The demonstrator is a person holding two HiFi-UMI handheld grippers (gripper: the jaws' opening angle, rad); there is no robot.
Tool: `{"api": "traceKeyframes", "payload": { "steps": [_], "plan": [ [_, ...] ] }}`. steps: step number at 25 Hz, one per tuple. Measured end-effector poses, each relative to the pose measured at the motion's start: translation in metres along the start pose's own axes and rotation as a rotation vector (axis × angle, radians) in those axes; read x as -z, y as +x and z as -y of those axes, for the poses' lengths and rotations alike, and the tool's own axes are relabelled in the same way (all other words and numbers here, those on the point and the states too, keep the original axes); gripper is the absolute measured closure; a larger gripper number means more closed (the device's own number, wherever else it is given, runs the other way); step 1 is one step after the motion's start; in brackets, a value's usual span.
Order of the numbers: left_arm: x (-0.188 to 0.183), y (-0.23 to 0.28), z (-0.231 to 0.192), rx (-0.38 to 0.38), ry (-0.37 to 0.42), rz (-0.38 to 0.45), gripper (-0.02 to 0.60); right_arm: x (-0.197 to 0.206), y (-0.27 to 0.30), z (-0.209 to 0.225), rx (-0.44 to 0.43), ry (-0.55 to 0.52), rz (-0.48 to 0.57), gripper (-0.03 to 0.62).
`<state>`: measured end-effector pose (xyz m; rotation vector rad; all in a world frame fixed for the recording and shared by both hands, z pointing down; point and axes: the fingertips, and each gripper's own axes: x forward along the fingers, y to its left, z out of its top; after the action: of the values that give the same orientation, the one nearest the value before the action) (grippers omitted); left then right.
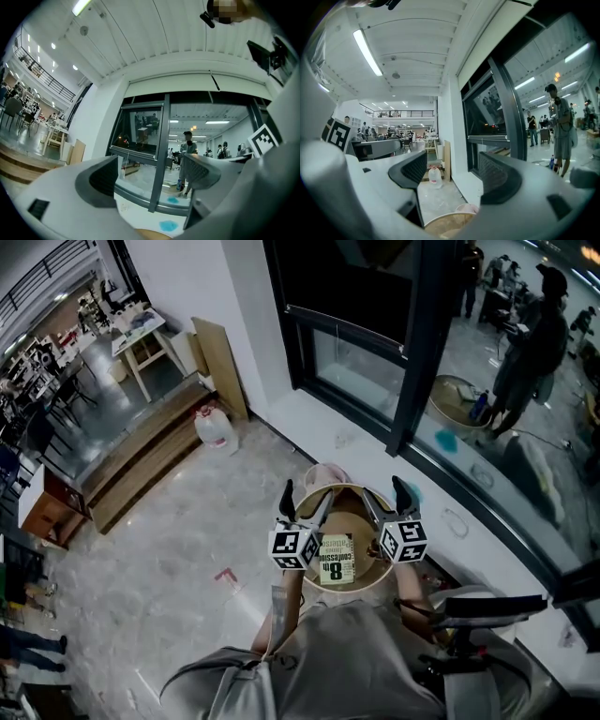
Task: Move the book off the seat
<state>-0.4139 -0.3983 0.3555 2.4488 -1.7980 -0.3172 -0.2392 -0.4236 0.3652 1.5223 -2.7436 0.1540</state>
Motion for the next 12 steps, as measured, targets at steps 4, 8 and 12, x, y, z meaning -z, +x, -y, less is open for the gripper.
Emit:
{"api": "traceKeyframes", "payload": {
  "steps": [4, 8, 12],
  "plan": [
    [-0.004, 0.001, 0.004, 0.02, 0.027, 0.0, 0.14, -0.002, -0.003, 0.0, 0.003, -0.003, 0.005, 0.241],
    [0.0, 0.0, 0.013, 0.044, 0.022, -0.026, 0.147, -0.005, -0.017, 0.004, 0.033, -0.005, 0.007, 0.243],
    [0.02, 0.007, 0.032, 0.082, 0.16, -0.137, 0.195, -0.005, -0.039, 0.017, 0.094, -0.002, 0.014, 0.241]
  ]
}}
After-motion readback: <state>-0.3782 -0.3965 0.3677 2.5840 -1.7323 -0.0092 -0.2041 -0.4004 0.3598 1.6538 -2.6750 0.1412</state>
